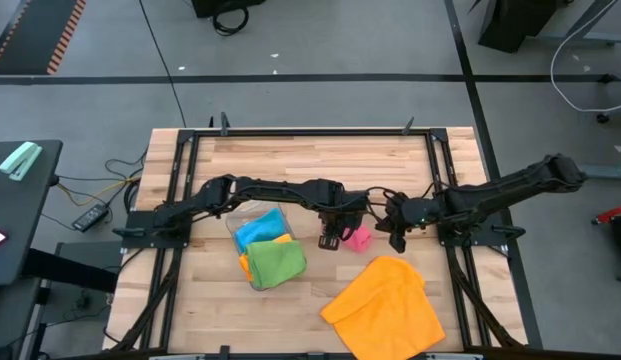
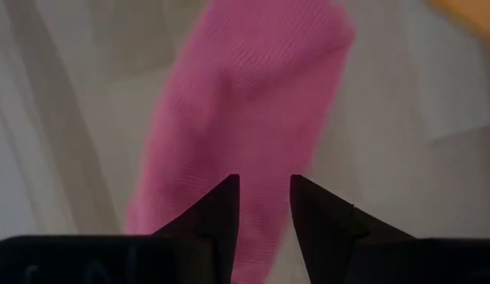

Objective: Fold microfiber towels
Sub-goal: Put the pink towel into the transparent bin

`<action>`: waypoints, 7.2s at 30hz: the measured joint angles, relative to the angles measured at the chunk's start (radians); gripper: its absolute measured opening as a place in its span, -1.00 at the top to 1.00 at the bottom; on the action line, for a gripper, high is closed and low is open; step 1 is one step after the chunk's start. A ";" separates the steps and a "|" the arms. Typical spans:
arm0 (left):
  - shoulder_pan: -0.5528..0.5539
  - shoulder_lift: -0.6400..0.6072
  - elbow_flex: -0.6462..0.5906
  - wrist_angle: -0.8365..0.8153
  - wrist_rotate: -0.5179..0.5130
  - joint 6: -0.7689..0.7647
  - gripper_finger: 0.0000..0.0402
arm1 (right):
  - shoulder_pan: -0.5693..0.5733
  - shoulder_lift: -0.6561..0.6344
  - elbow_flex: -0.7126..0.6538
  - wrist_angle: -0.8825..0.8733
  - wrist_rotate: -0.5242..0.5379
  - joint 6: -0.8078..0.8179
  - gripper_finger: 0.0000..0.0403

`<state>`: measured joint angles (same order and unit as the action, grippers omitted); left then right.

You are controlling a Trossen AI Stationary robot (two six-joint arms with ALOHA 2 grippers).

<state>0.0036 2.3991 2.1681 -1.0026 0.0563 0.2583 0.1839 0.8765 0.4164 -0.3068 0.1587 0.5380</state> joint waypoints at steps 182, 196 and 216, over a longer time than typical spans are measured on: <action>-0.112 0.039 -0.243 0.410 -0.551 0.296 0.36 | -0.725 0.116 0.014 0.004 -0.634 0.337 -0.52; -0.072 -0.004 -0.139 0.222 -0.249 0.223 0.78 | -0.679 0.096 0.014 -0.025 -0.754 0.242 -0.43; -0.033 -0.004 -0.062 0.017 -0.037 0.140 0.84 | -0.145 0.028 0.014 0.196 -0.139 0.051 -0.26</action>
<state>-0.0296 2.3955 2.1063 -0.9853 0.0190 0.3983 0.0393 0.9047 0.4309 -0.1108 0.0197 0.5888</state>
